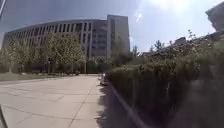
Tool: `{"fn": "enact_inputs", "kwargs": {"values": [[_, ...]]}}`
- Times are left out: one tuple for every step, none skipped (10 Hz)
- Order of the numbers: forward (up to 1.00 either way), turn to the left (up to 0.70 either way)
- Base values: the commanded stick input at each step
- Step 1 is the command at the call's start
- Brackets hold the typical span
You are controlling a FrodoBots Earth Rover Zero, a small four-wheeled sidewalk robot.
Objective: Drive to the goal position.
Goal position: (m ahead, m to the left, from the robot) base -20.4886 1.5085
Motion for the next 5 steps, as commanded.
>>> {"fn": "enact_inputs", "kwargs": {"values": [[0.0,0.0],[0.0,0.0],[0.0,0.0],[0.0,0.0],[0.11,0.05]]}}
